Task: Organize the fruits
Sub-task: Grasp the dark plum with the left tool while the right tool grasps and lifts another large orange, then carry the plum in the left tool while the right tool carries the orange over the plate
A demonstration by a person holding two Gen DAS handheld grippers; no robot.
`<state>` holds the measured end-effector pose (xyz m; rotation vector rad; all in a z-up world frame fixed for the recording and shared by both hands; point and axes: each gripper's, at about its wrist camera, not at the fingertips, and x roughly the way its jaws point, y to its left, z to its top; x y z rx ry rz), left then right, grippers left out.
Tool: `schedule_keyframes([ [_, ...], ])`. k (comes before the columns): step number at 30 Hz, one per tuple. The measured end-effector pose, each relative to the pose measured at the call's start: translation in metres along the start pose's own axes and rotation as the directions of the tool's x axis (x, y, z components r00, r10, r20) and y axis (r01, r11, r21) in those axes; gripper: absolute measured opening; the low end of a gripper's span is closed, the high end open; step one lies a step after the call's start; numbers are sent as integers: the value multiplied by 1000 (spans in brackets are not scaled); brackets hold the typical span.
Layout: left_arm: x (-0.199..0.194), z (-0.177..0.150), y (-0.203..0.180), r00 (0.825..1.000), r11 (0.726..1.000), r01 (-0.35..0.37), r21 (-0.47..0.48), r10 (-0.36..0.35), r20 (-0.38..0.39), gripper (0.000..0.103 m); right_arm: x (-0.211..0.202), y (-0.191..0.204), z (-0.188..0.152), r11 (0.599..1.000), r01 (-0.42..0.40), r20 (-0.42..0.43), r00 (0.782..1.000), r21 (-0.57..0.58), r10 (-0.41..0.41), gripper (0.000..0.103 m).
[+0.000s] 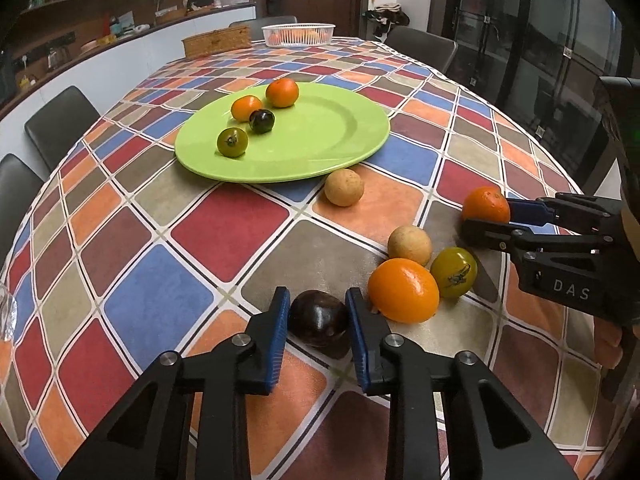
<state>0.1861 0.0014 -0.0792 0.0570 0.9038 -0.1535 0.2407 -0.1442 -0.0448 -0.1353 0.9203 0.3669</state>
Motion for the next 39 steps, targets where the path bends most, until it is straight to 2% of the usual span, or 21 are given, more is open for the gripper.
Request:
schedule_keyframes([
  [17, -23, -1, 2, 999, 1000, 0, -16, 0, 37, 28, -20, 10, -3, 1000, -25, 29, 999, 1, 25, 41],
  [30, -57, 5, 3, 993, 1000, 5, -16, -3, 120, 28, -52, 22, 2, 999, -36, 100, 994, -9, 37, 41],
  [39, -73, 21, 5, 982, 1000, 1, -7, 1, 187, 28, -68, 29, 15, 999, -44, 155, 987, -12, 45, 41],
])
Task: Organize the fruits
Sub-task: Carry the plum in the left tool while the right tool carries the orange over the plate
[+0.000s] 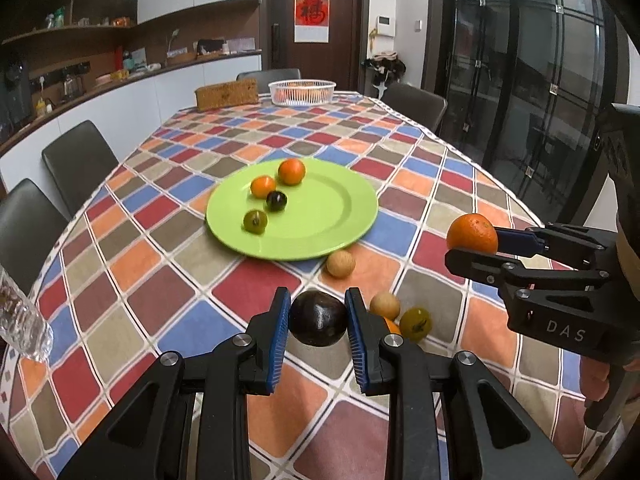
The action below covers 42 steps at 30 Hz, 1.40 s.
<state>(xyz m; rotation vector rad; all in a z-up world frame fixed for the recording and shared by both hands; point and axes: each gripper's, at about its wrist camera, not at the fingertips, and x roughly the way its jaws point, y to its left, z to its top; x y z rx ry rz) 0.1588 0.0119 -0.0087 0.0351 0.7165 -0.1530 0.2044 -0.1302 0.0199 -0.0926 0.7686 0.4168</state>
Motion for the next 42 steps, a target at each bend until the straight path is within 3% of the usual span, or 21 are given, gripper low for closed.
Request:
schedule_keyframes([
  [22, 17, 47, 22, 996, 999, -41, 23, 39, 86, 28, 16, 14, 44, 999, 2, 69, 998, -47, 1, 41],
  [42, 90, 83, 59, 999, 999, -52, -13, 53, 14, 28, 88, 1, 99, 1000, -3, 22, 1000, -31, 4, 41],
])
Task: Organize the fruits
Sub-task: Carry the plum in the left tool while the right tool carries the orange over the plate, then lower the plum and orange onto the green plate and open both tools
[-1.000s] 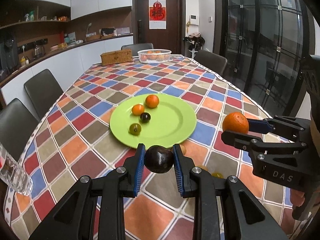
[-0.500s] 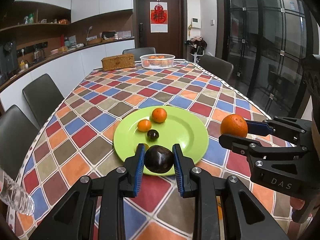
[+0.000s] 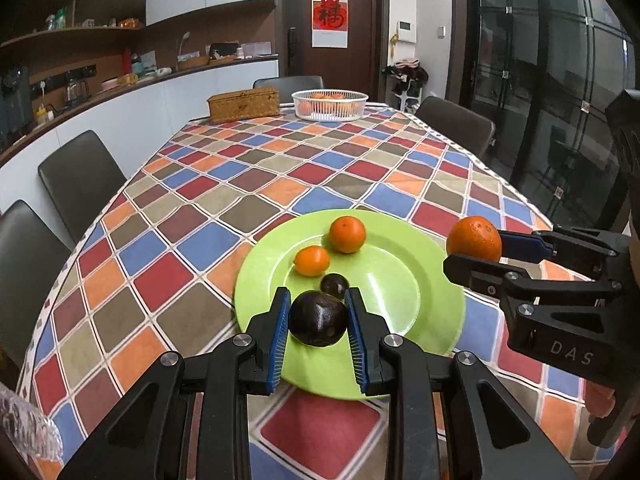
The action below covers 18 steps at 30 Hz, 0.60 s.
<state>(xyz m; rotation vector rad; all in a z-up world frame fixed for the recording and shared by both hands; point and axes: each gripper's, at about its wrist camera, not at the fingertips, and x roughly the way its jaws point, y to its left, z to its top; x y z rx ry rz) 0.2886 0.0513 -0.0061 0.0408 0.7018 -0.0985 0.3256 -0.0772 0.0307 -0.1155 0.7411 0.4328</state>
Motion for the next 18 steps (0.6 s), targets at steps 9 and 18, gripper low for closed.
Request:
schedule_keyframes([
  [9, 34, 7, 4, 999, 999, -35, 34, 37, -39, 28, 35, -8, 11, 1000, 19, -50, 999, 11, -19, 41],
  [18, 58, 7, 6, 995, 997, -54, 47, 57, -80, 28, 62, -13, 9, 999, 28, -112, 993, 17, -26, 42],
])
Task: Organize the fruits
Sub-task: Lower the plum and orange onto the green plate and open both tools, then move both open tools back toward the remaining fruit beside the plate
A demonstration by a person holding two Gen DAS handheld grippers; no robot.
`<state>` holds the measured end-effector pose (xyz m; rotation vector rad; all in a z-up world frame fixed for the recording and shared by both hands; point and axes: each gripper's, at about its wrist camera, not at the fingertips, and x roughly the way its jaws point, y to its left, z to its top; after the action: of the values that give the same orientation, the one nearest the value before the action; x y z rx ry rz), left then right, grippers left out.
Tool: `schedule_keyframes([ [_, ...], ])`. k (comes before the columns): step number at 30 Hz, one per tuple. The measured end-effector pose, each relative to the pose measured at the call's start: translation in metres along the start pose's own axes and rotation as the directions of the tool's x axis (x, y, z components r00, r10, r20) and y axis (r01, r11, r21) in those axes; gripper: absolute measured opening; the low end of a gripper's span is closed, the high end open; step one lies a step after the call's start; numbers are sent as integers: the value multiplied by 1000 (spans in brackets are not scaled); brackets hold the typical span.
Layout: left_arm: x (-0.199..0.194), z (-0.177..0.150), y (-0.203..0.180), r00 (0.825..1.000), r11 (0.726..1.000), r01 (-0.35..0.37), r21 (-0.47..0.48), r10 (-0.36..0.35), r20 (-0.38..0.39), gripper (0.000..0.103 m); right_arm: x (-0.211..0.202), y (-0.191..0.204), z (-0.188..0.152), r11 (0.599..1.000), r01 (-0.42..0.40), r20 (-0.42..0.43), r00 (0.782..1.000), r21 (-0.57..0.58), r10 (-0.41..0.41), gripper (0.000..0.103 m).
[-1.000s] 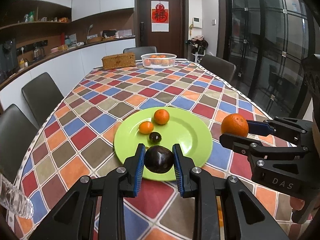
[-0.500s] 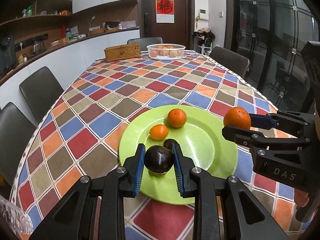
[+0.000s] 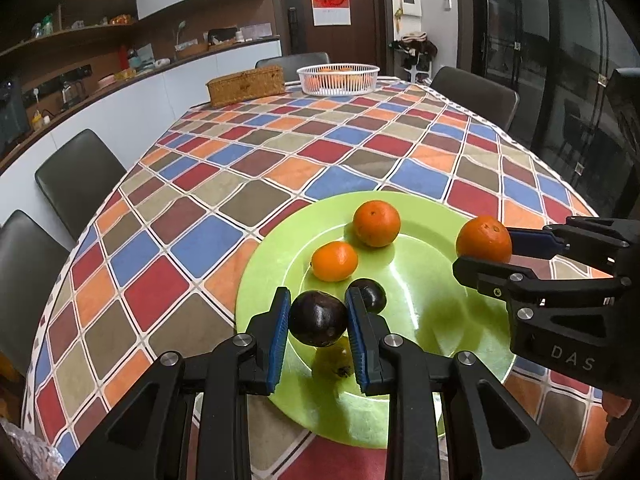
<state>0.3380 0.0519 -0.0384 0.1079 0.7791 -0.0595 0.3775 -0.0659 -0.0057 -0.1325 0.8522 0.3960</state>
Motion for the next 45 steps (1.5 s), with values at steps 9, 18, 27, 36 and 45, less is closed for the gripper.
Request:
schedule_keyframes([
  [9, 6, -2, 3, 1000, 1000, 4, -9, -4, -17, 35, 13, -1, -5, 1000, 0, -33, 999, 7, 0, 42],
  [18, -16, -4, 5, 1000, 1000, -4, -21, 4, 6, 46, -3, -1, -9, 1000, 12, -8, 1000, 20, -12, 52],
  [27, -56, -8, -3, 999, 1000, 6, -24, -5, 42, 54, -39, 4, -17, 1000, 1, 42, 999, 12, -1, 52],
  [36, -101, -16, -5, 996, 999, 23, -47, -19, 83, 59, -84, 13, -29, 1000, -13, 103, 995, -9, 14, 53],
  [45, -143, -32, -12, 992, 999, 15, -41, -9, 124, 65, -124, 21, -46, 1000, -11, 155, 988, -15, 13, 58],
])
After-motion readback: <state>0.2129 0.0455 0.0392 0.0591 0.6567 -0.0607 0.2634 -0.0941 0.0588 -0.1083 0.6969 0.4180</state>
